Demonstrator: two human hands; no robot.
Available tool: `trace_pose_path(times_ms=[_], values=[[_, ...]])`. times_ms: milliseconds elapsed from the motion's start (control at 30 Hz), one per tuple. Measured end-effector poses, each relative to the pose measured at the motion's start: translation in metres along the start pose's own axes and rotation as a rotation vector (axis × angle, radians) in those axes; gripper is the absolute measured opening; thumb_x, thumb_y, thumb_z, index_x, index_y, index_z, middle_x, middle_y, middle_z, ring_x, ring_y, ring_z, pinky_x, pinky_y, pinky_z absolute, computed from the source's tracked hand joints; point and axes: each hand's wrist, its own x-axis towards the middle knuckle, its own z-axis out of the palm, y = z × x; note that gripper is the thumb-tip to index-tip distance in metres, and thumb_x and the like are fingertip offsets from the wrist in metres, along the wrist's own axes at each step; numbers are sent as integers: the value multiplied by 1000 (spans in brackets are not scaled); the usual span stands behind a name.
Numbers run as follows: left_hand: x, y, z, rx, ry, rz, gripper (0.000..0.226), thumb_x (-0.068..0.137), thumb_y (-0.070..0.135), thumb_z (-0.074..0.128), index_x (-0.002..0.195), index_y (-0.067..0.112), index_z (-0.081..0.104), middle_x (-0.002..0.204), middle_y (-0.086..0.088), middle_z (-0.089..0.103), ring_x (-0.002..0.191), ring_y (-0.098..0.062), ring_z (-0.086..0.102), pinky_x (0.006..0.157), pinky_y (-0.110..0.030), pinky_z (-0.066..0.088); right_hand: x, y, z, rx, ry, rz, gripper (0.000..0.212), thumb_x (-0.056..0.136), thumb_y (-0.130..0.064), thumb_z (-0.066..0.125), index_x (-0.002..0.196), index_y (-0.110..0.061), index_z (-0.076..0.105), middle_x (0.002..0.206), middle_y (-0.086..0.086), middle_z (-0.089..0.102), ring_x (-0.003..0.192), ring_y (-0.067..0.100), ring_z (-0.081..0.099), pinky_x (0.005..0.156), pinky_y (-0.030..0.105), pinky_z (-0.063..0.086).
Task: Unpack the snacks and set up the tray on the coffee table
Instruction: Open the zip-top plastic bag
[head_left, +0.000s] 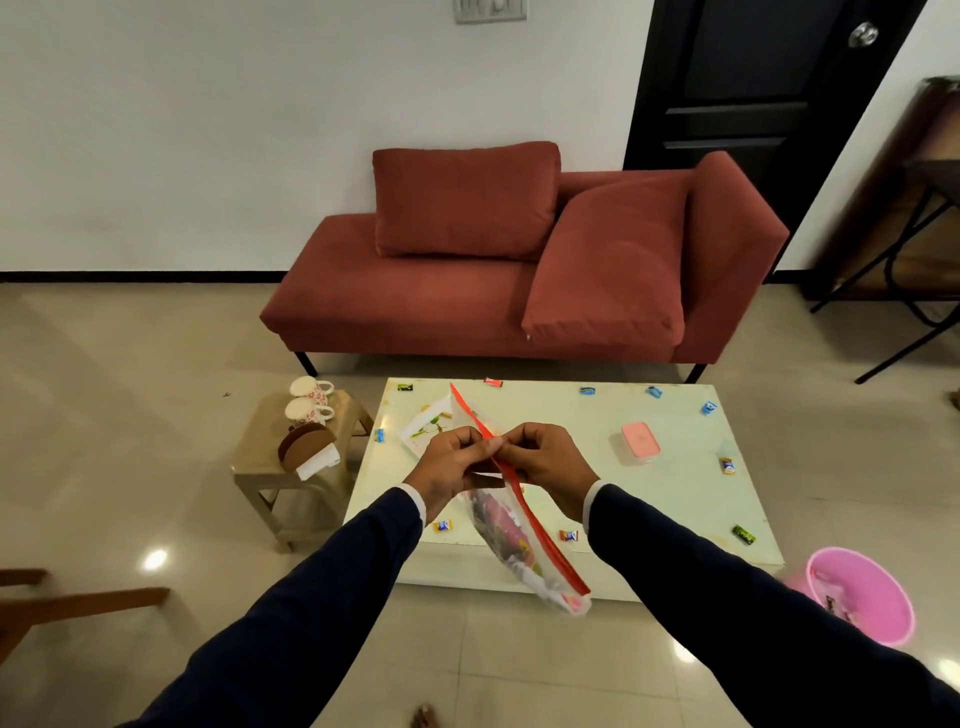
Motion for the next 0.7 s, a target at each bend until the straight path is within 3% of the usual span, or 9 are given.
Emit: trace_pose_path(times_ms=[67,133,233,333,467,567,633,700], values=[[3,3,-3,58,3,18,26,103,10,59,112,-13,64,105,-30,74,94,-38,76,81,-43,65,3,-4,-5,-72,-15,-11,8,90,-14,73,88,-7,71,79,6,75,67,15,73,63,22,58],[7,6,-10,140,67,35,16,101,2,57,98,-11,65,88,-25,74,78,-31,76,72,-40,66,9,-10,-18,-126,7,-31,6,89,-8,74,84,-8,70,79,6,73,65,15,71,62,26,59],[11,13,-31,262,198,25,23,99,-1,55,76,2,60,68,-12,72,61,-22,71,57,-34,64,22,-20,-55,-244,120,-74,10,87,0,73,82,-6,67,76,10,68,60,17,66,57,30,61],[14,21,-61,425,269,-1,21,97,2,60,76,5,56,66,-12,72,54,-16,71,48,-30,60,32,-26,-100,-344,248,-69,8,84,4,73,84,-2,68,74,10,67,62,23,64,62,35,62],[17,31,-79,811,296,86,19,88,5,68,75,8,53,67,-13,72,50,-5,70,43,-20,52,41,-29,-122,-688,213,-102,13,81,3,73,83,-10,70,87,7,72,77,25,69,71,31,60],[22,39,-75,684,337,140,23,88,0,67,74,8,51,67,-14,71,54,-12,74,46,-25,57,44,-32,-108,-907,247,-237,30,80,13,62,85,-16,65,92,3,59,84,22,57,71,26,44],[25,46,-71,509,354,197,27,89,-6,64,71,8,49,67,-18,68,58,-20,76,50,-29,60,41,-34,-94,-1025,271,-359,35,78,17,59,95,-14,67,100,5,57,92,24,53,77,31,44],[28,52,-66,406,363,255,29,89,-7,61,69,8,48,66,-20,67,60,-24,76,56,-33,63,36,-42,-77,-1052,180,-551,29,83,8,61,101,-13,71,104,5,63,97,27,56,85,41,47]])
